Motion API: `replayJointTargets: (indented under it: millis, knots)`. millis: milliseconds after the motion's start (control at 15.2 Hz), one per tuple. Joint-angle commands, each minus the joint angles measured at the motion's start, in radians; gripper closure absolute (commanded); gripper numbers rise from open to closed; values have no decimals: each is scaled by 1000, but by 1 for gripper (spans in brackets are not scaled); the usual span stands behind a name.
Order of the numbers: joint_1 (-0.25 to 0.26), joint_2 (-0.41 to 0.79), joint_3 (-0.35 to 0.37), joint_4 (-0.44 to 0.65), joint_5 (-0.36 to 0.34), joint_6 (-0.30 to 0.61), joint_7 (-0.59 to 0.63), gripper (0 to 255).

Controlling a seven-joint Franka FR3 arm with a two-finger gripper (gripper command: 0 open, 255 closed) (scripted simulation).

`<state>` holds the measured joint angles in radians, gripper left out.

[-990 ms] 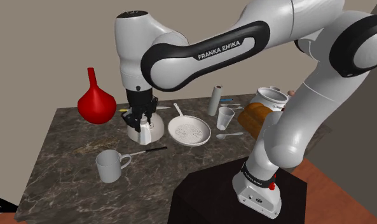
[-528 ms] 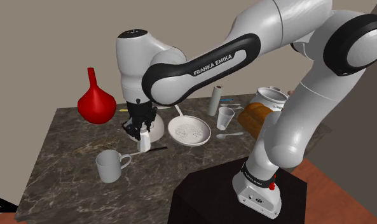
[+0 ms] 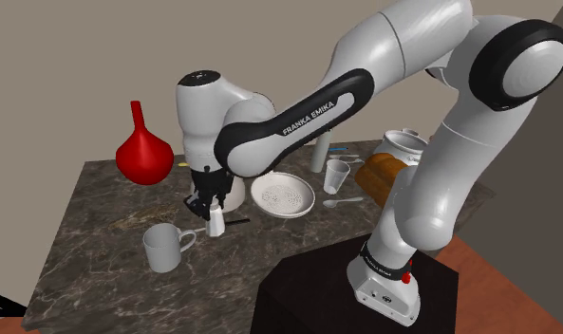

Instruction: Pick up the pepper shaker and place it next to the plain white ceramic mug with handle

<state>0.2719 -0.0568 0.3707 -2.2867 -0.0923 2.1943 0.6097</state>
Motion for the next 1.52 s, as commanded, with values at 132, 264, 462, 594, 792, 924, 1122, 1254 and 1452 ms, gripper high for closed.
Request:
replayJointTargets:
  millis: [132, 264, 462, 594, 792, 924, 1122, 1254, 1452]
  knots:
    - [0, 31, 2, -23, -18, 52, 18, 255]
    - [0, 49, 2, -33, -29, 78, 28, 255]
    - [-1, 78, 2, -47, -47, 117, 43, 255]
    - [-1, 98, 1, -55, -61, 143, 55, 255]
    - [0, 122, -1, -63, -78, 172, 69, 255]
    - [0, 122, -1, -63, -78, 172, 69, 255]
    - [0, 122, -1, -63, -78, 172, 69, 255]
    - [0, 122, -1, -63, -78, 172, 69, 255]
    - [0, 122, -1, -63, -78, 172, 69, 0]
